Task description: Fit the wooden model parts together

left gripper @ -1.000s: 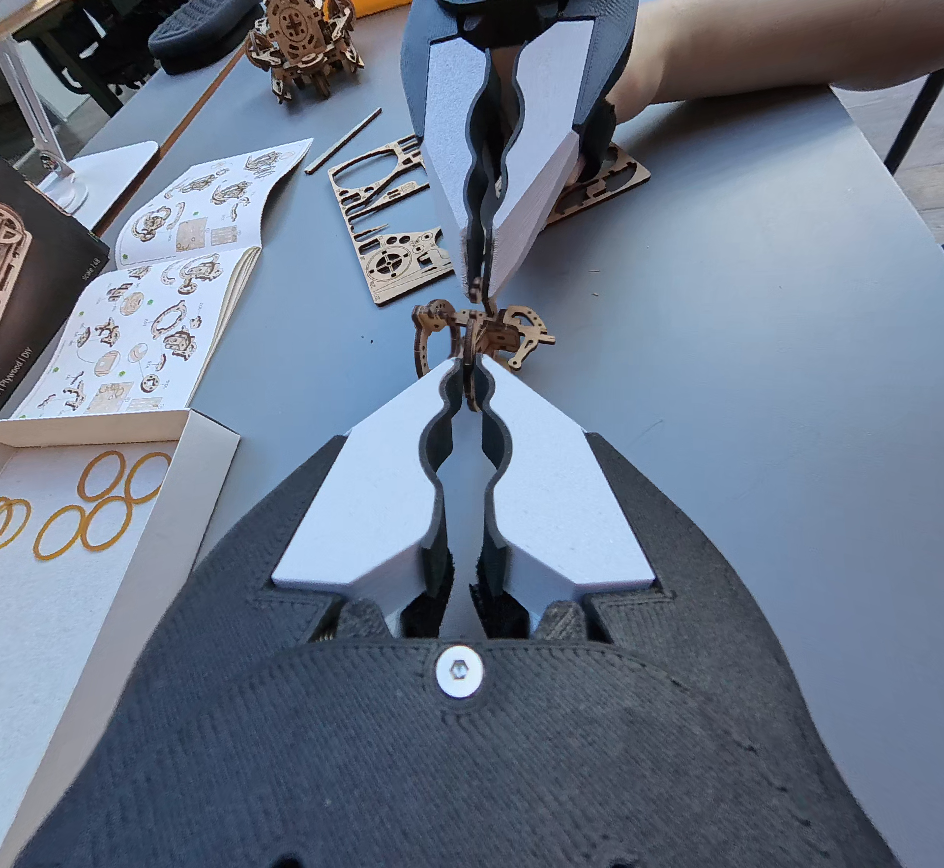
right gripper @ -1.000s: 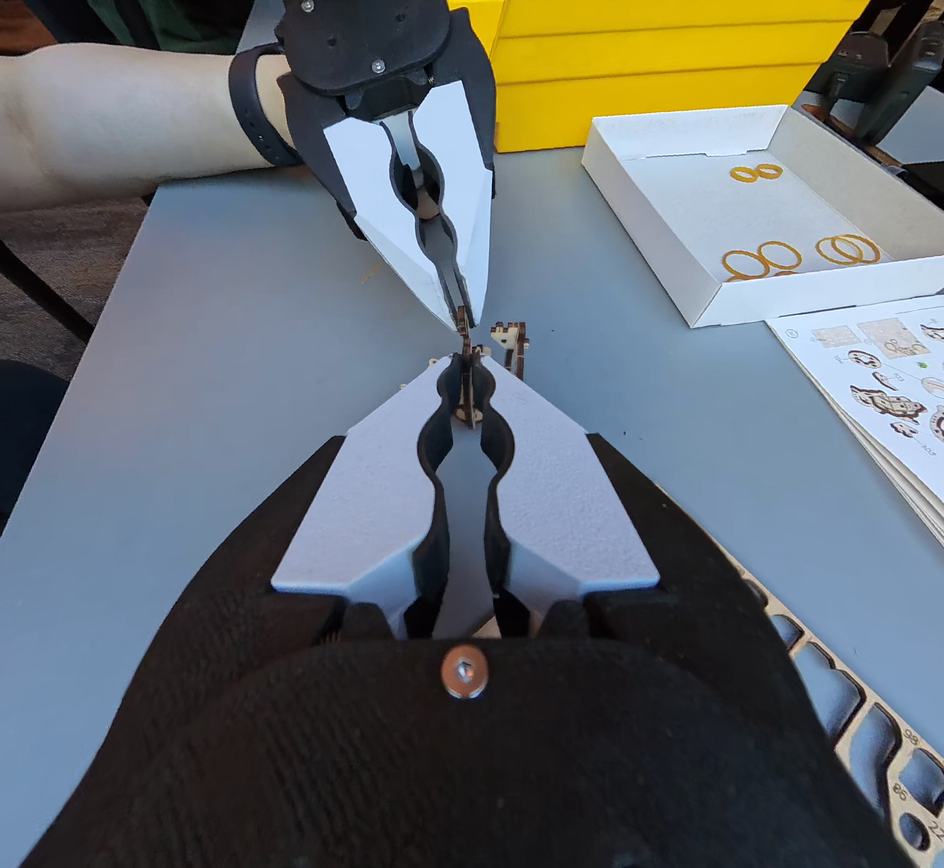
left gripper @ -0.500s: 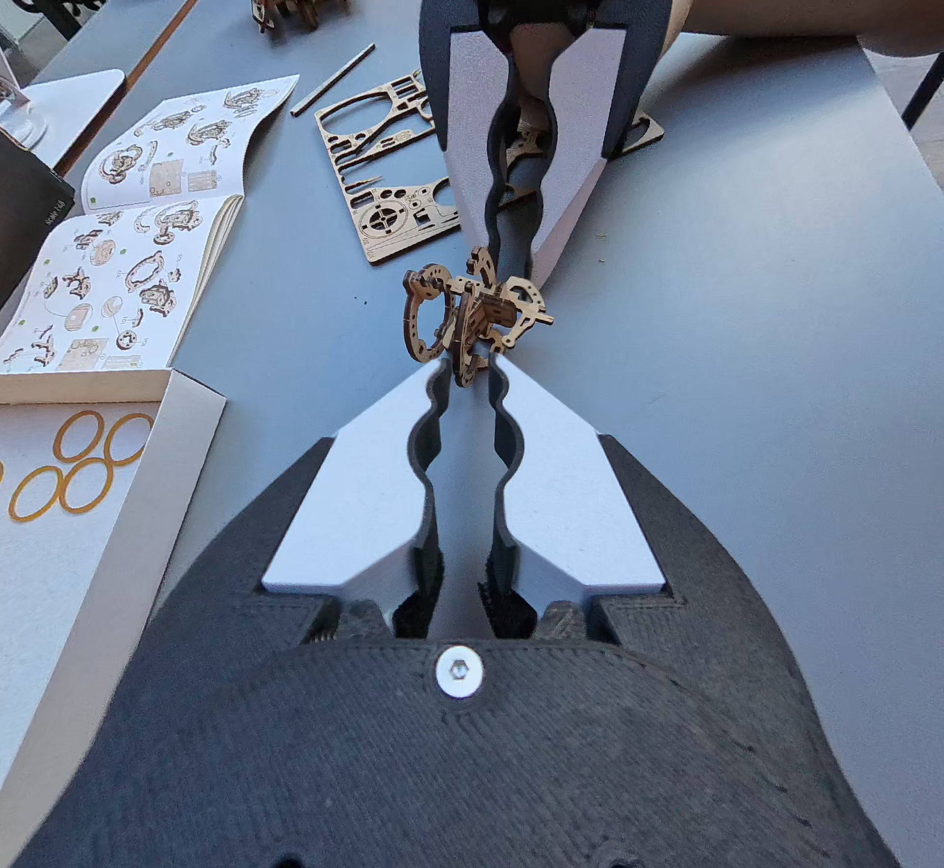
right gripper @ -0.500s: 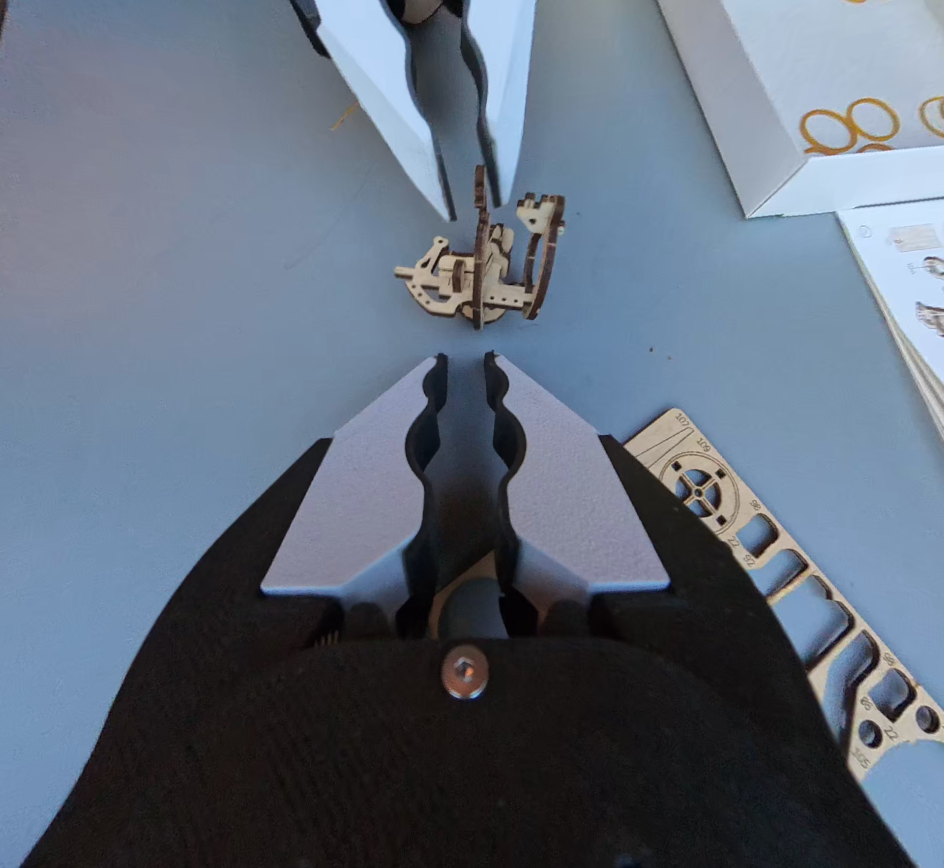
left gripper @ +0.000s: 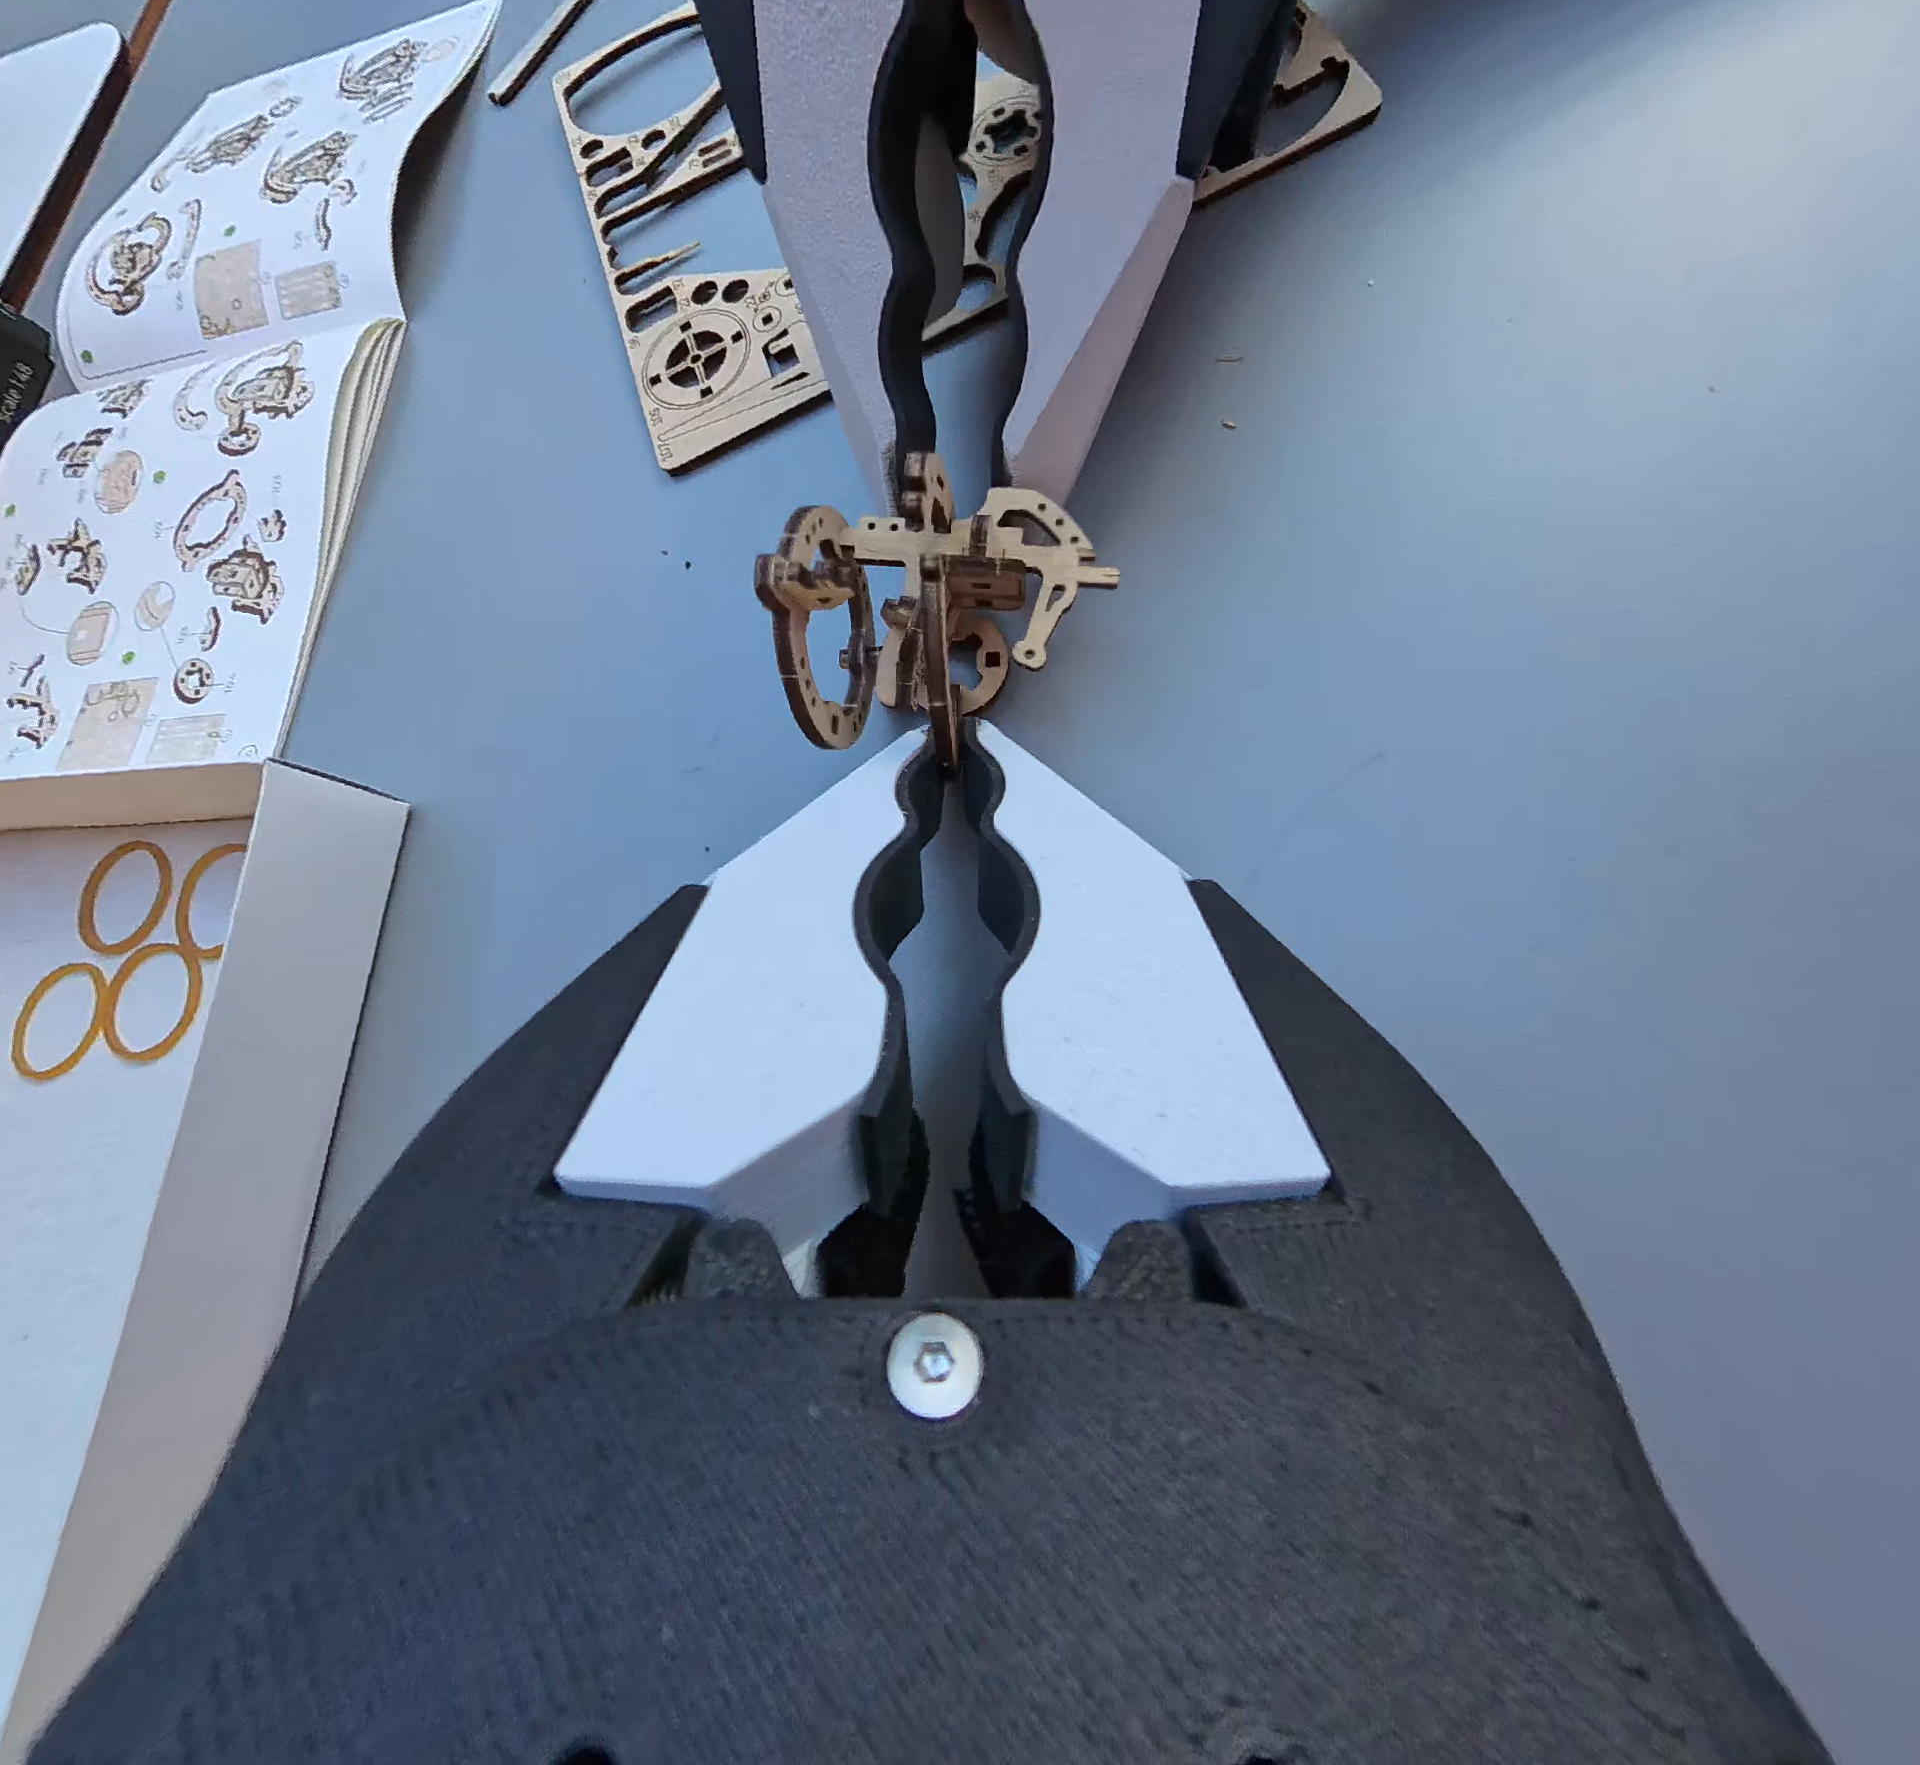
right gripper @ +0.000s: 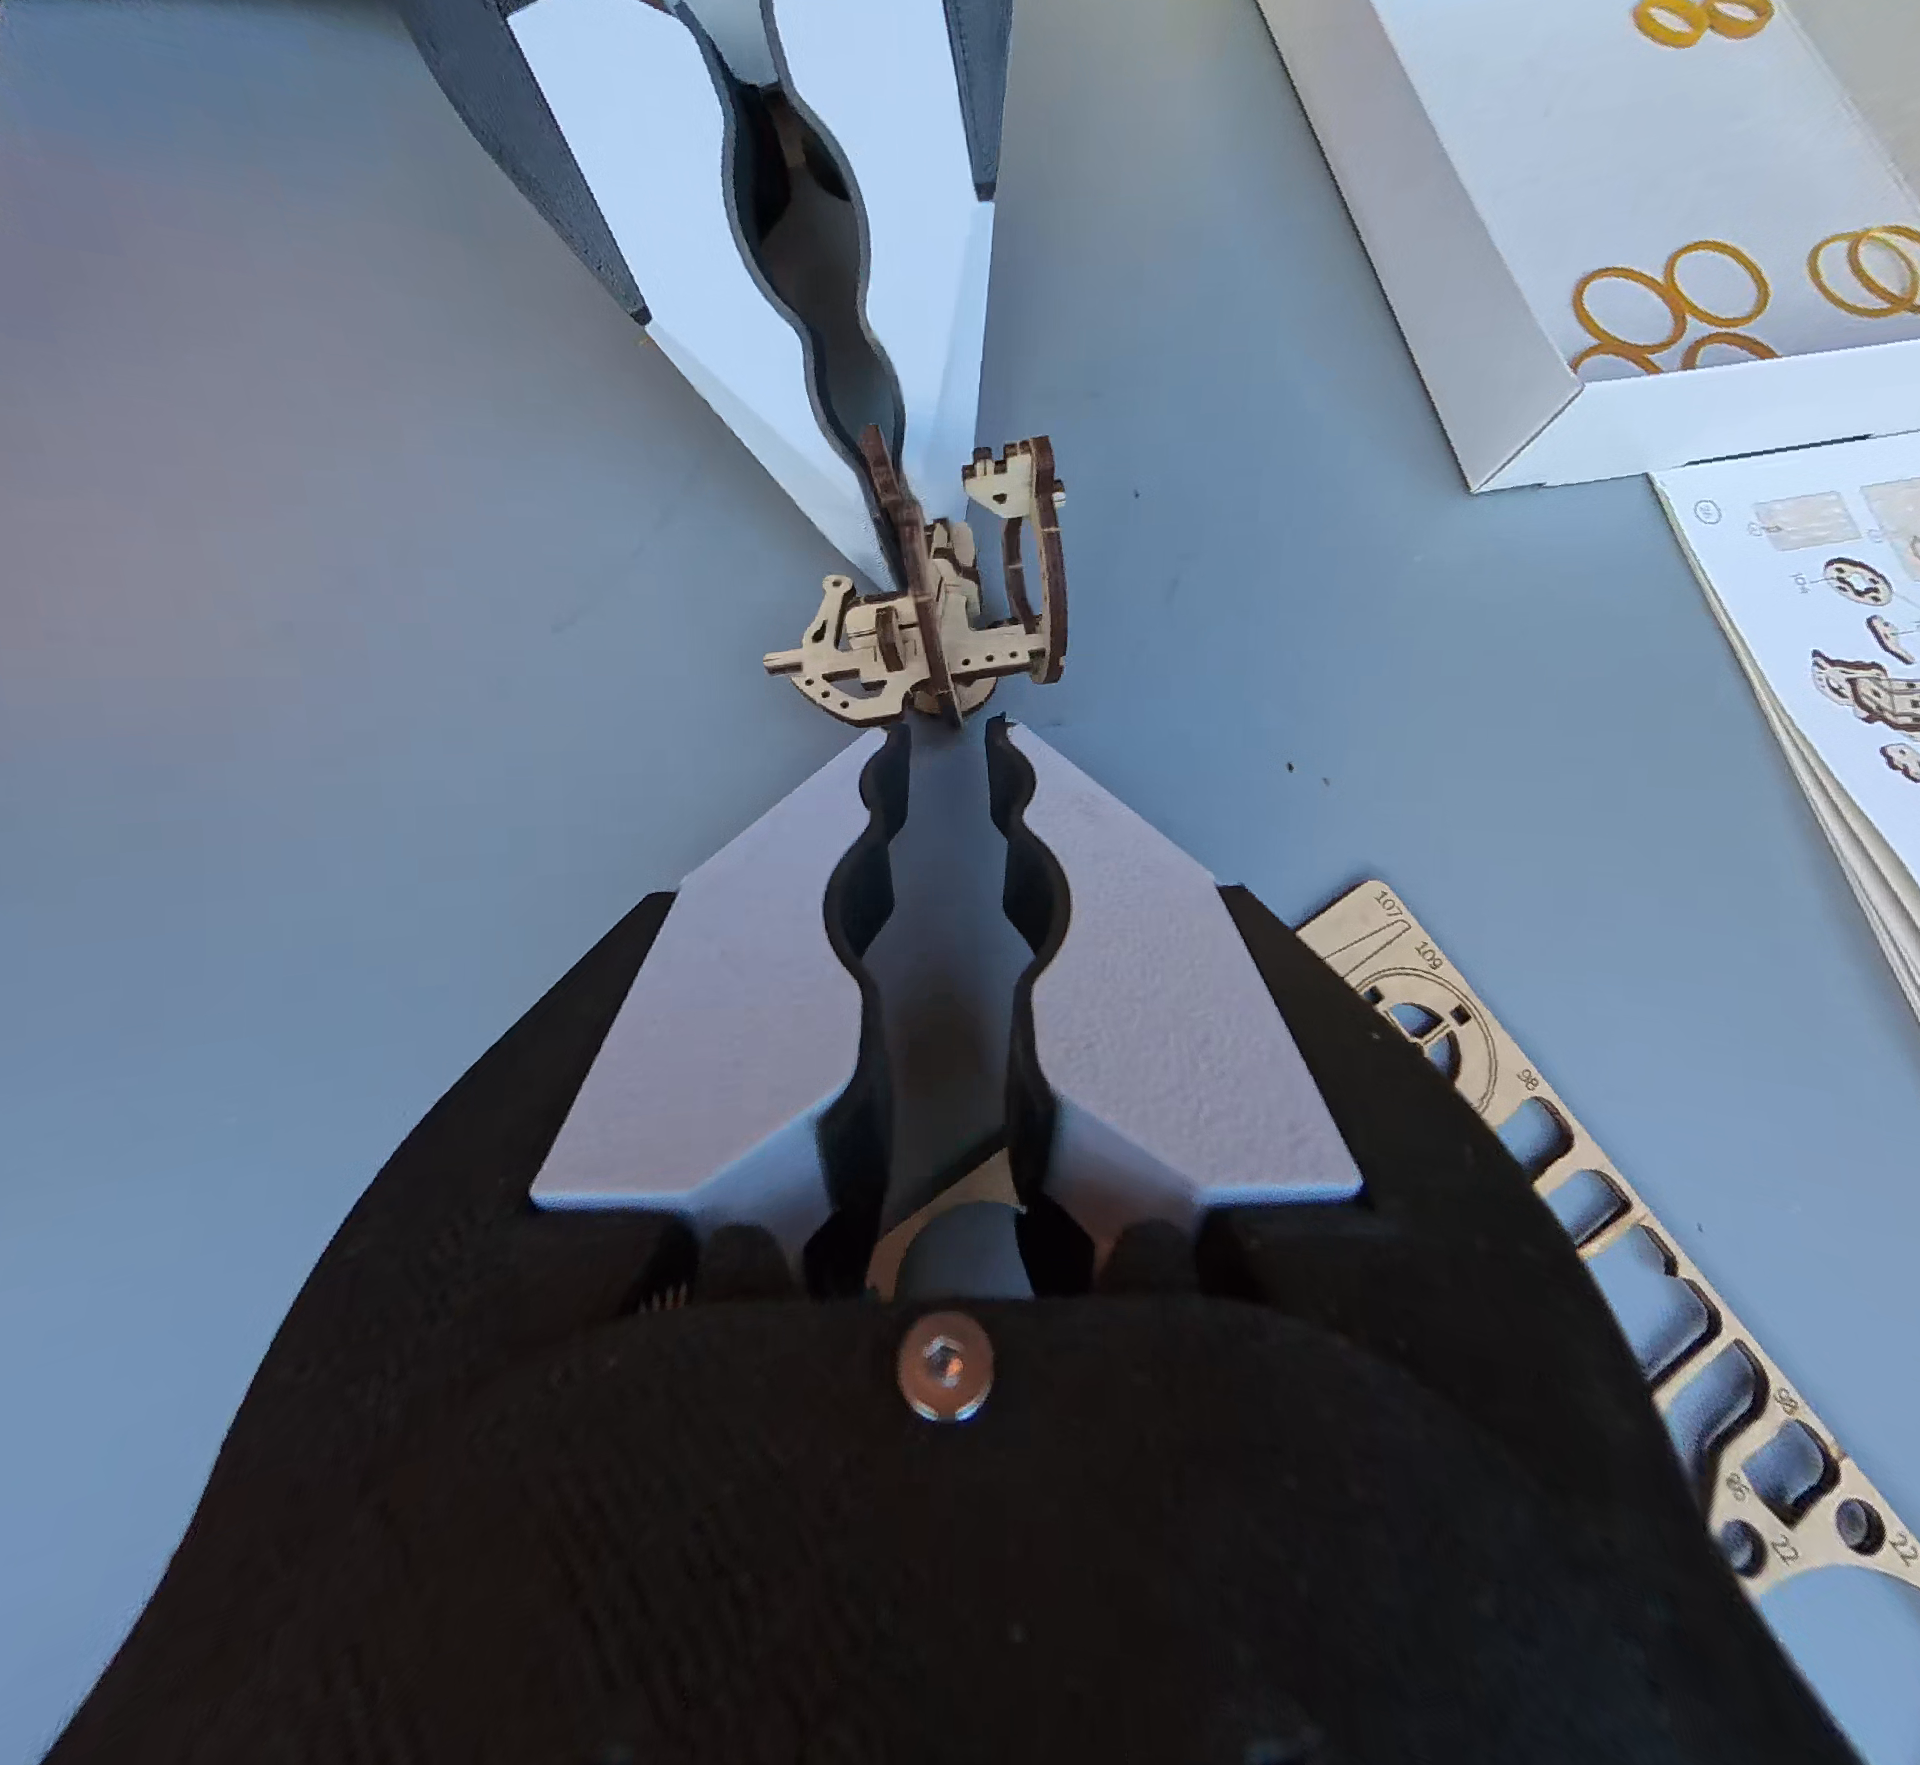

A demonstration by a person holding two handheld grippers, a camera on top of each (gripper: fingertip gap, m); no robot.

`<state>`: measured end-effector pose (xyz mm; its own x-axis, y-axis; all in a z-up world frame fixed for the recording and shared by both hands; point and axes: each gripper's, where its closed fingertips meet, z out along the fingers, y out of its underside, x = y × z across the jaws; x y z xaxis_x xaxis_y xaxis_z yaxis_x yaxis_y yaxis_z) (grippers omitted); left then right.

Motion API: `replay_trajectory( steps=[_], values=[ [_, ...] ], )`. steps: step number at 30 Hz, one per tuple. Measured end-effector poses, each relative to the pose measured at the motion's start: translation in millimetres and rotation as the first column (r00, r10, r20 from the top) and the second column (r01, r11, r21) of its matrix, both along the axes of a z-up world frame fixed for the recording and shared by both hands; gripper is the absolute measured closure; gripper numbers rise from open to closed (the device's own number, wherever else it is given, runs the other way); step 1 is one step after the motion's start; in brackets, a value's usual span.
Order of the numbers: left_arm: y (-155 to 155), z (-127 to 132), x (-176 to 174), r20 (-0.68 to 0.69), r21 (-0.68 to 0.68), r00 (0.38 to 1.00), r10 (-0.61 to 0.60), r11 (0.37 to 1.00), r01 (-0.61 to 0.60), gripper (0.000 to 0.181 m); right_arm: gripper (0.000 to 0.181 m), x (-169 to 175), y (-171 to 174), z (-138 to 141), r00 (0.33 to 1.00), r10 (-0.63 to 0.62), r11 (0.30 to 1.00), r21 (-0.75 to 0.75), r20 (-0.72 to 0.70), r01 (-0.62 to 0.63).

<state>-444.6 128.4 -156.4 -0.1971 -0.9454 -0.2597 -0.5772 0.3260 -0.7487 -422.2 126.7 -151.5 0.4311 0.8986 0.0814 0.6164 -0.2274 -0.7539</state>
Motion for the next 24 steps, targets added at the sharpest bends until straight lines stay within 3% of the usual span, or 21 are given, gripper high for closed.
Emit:
replay_trajectory(
  steps=[8, 12, 15, 24],
  values=[
    [-10, 0, -2, -0.007, -0.035, 0.998, -0.059, 0.998, 0.058, 0.18, 0.169, 1, -10, -5, 1.0, 0.028, 0.998, -0.058, 0.01, -0.027],
    [-12, 0, -2, -0.007, -0.031, 0.998, -0.069, 0.997, 0.069, 0.18, 0.169, -6, -8, 1, 0.998, 0.065, 0.997, 0.044, -0.005, -0.065],
    [-13, 0, -2, -0.008, -0.035, 0.997, -0.076, 0.997, 0.075, 0.18, 0.179, -9, -12, 2, 0.995, 0.082, 0.996, -0.013, -0.056, -0.083],
    [-10, 2, 0, 0.007, -0.023, 0.998, -0.057, 0.998, 0.057, 0.178, 0.178, -7, -11, -2, 0.996, 0.063, 0.996, -0.055, -0.068, -0.067]
  ],
)
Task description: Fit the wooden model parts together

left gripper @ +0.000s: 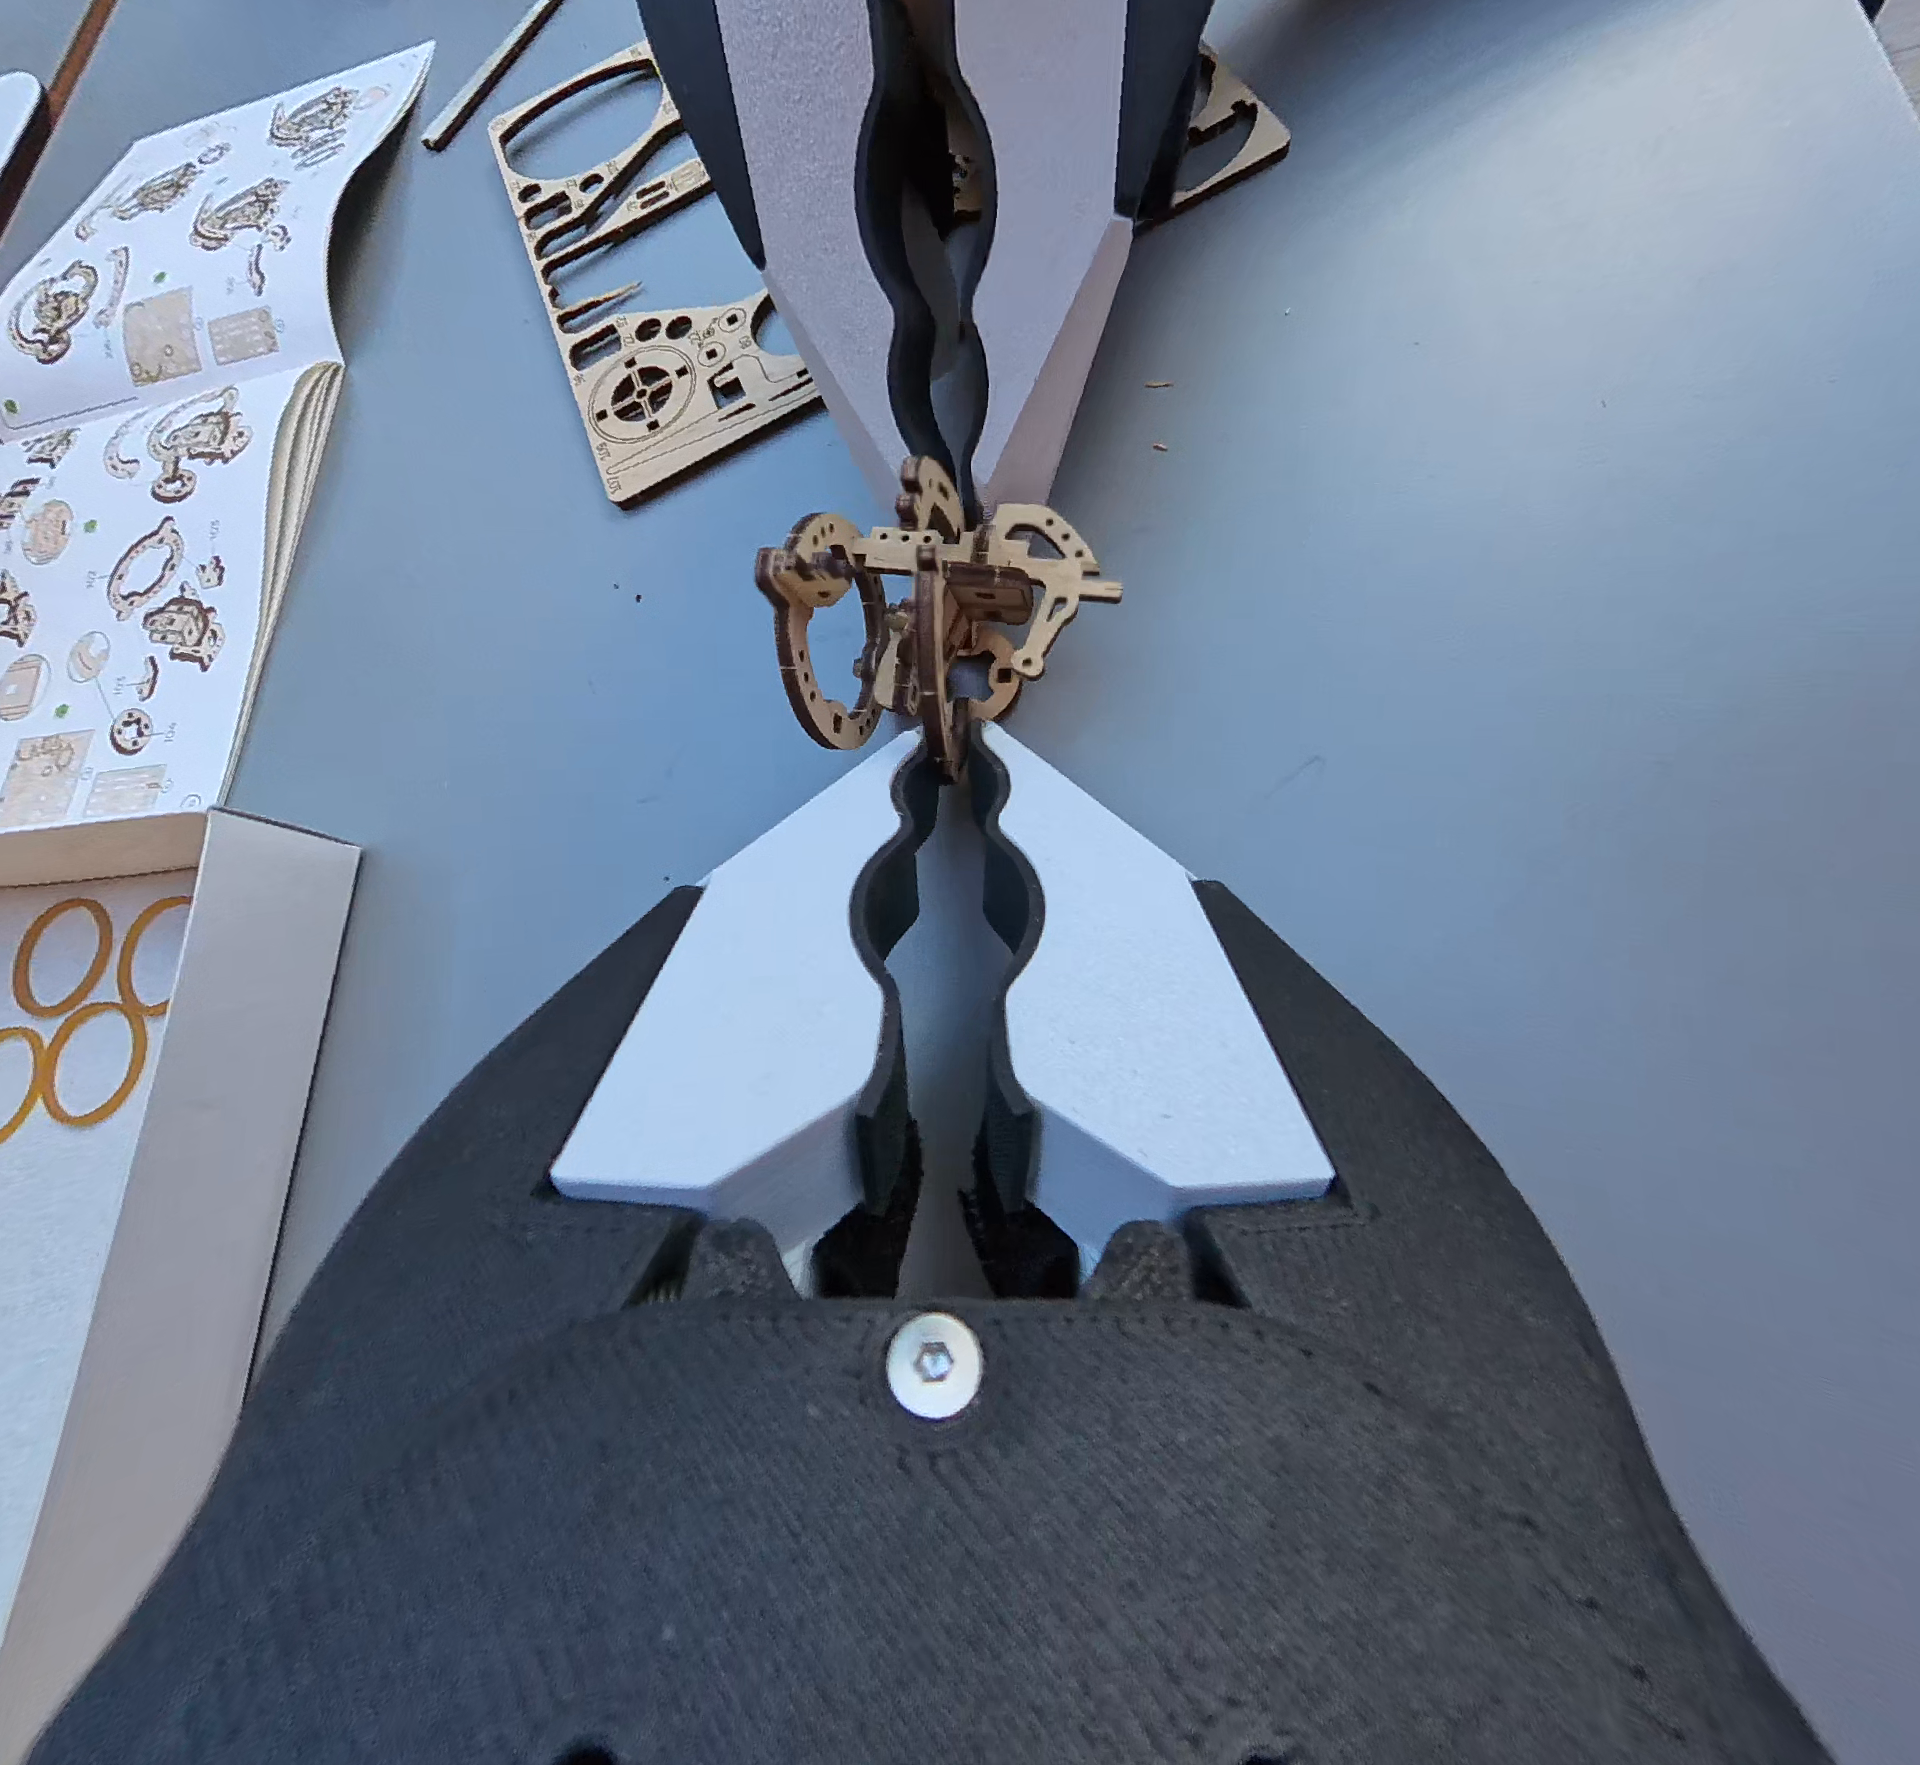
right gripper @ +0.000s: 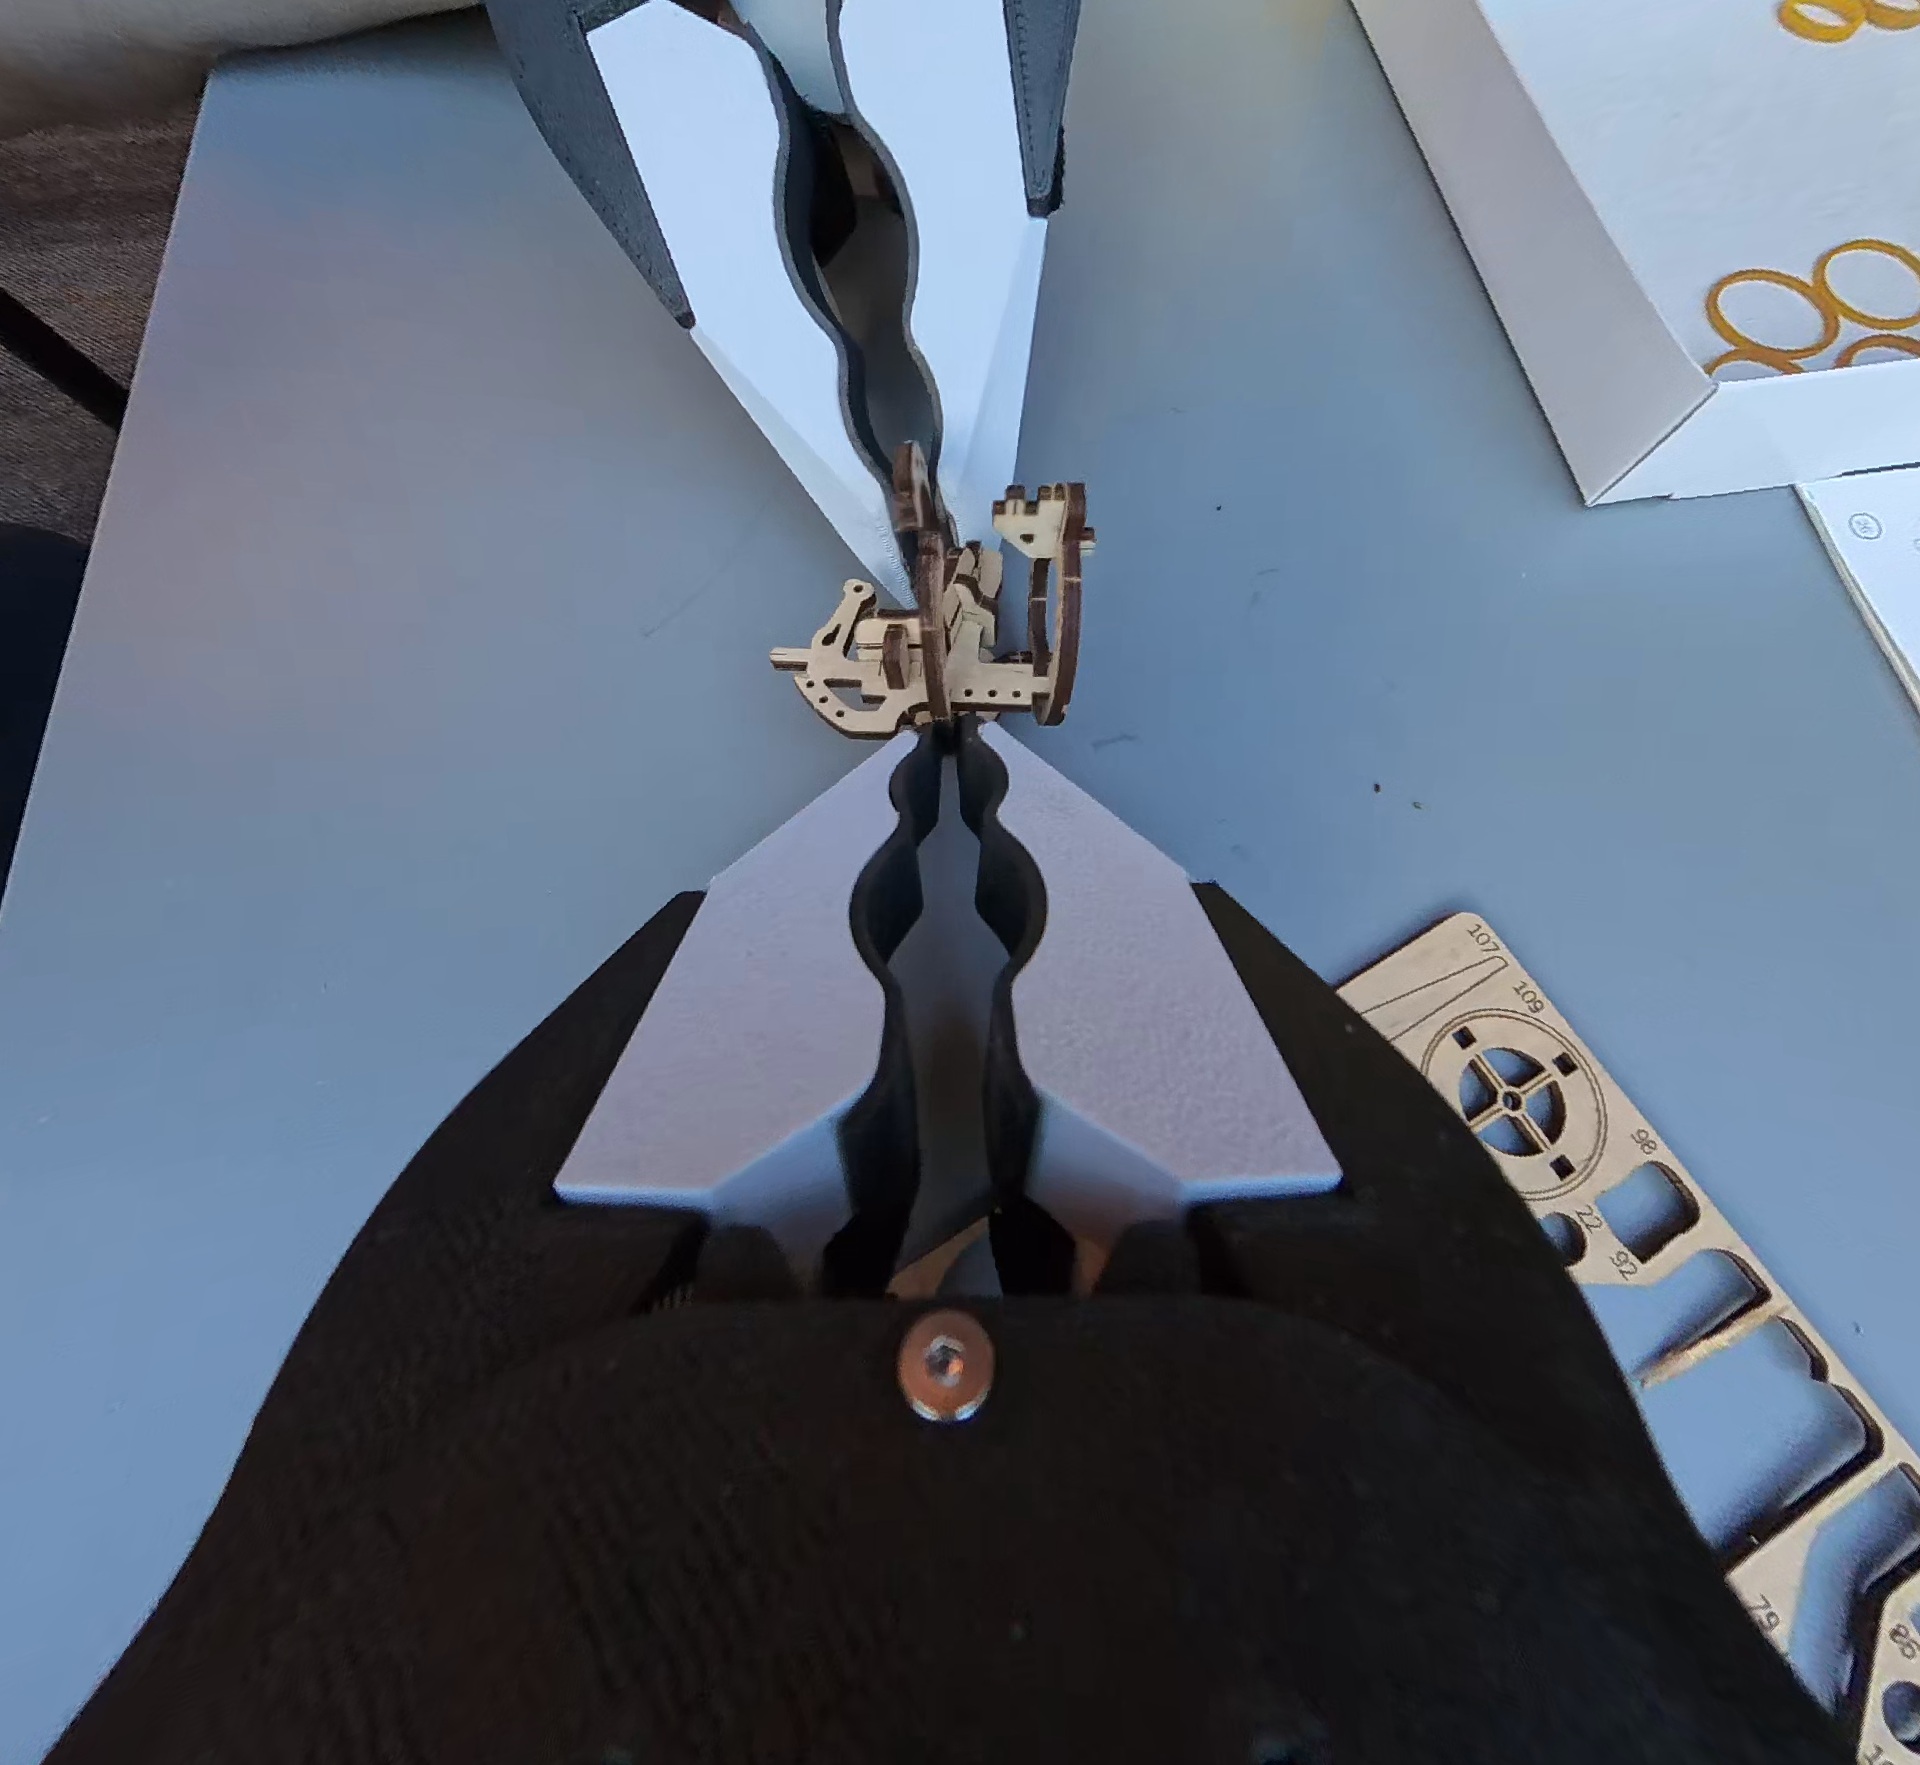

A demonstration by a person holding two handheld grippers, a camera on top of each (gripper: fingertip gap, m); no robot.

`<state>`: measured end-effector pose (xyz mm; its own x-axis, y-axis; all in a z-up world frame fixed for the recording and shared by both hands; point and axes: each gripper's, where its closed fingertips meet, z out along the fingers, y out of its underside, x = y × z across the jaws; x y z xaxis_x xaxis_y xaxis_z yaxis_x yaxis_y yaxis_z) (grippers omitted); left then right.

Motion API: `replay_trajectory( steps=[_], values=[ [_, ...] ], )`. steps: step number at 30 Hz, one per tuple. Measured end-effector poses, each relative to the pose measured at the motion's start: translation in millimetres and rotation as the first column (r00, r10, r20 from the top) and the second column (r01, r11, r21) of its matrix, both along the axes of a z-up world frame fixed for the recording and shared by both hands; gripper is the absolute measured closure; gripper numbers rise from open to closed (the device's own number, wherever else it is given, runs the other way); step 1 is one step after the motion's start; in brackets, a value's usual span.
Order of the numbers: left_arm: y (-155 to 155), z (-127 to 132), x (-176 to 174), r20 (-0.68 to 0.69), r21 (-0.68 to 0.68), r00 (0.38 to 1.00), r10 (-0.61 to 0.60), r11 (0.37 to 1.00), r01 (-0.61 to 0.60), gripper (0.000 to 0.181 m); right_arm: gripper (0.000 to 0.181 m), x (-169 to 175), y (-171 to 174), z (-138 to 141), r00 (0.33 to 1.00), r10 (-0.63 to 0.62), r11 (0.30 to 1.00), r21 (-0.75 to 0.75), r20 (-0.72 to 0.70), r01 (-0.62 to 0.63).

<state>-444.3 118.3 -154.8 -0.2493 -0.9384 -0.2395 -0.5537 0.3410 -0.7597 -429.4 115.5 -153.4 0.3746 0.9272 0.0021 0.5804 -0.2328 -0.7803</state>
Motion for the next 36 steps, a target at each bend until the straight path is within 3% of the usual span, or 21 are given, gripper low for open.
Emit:
replay_trajectory(
  steps=[23, 26, 28, 31, 34, 36],
  values=[
    [1, 1, 1, 0.01, 0.004, 1.0, 0.008, 1.0, -0.008, 0.178, 0.178, 1, 1, -1, 1.0, -0.025, 1.0, 0.008, 0.008, 0.025],
    [5, 18, -1, 0.091, 0.025, 0.995, 0.047, 0.998, -0.049, 0.152, 0.178, 6, 3, 12, 0.994, -0.077, 0.994, -0.081, -0.081, 0.07],
    [5, 47, -2, 0.208, 0.029, 0.976, 0.06, 0.997, -0.068, 0.139, 0.179, 12, 8, 35, 0.965, -0.143, 0.986, -0.12, -0.22, 0.119],
    [-3, 94, -8, 0.403, 0.204, 0.915, 0.01, 0.974, -0.1, 0.145, 0.179, 27, 9, 49, 0.897, -0.257, 0.939, -0.311, -0.359, 0.144],
    [-22, 106, -7, 0.461, 0.465, 0.882, -0.099, 0.873, -0.145, 0.156, 0.179, 30, 3, 53, 0.826, -0.34, 0.866, -0.492, -0.451, 0.088],
    [-43, 106, 4, 0.506, 0.419, 0.853, -0.126, 0.901, -0.116, 0.154, 0.179, 27, -1, 53, 0.802, -0.355, 0.833, -0.552, -0.481, 0.038]
  ],
)
